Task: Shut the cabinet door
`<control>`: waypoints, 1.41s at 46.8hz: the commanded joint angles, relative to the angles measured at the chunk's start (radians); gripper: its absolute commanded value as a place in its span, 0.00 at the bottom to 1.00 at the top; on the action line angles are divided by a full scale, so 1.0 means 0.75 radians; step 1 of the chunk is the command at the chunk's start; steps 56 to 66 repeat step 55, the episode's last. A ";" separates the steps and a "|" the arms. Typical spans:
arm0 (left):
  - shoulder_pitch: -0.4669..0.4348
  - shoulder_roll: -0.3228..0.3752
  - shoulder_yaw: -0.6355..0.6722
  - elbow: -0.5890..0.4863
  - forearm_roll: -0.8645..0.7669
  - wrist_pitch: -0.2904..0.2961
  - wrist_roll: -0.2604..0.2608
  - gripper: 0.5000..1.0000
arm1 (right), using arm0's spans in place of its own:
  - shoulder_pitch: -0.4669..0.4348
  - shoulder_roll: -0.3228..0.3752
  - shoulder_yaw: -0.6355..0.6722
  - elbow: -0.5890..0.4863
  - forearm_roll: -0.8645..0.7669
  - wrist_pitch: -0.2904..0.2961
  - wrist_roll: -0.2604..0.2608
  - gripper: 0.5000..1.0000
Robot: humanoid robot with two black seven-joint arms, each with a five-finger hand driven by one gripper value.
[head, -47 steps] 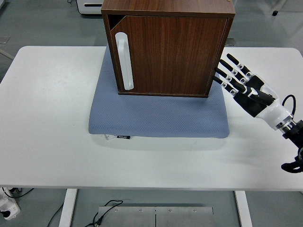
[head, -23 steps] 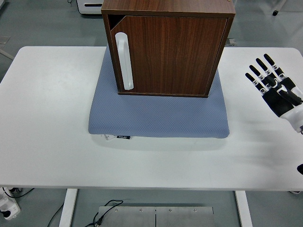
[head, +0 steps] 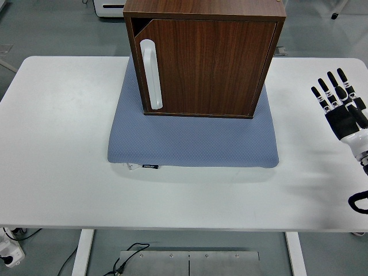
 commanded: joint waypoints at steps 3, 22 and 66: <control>0.000 0.000 0.000 0.000 0.000 0.000 0.000 1.00 | 0.042 0.052 -0.001 -0.043 0.000 -0.025 0.008 1.00; 0.000 0.000 0.000 0.000 0.000 0.000 0.000 1.00 | 0.126 0.153 -0.001 -0.201 0.000 -0.029 0.019 1.00; 0.000 0.000 0.000 0.000 0.000 0.000 0.000 1.00 | 0.120 0.224 -0.003 -0.203 0.000 -0.027 0.027 1.00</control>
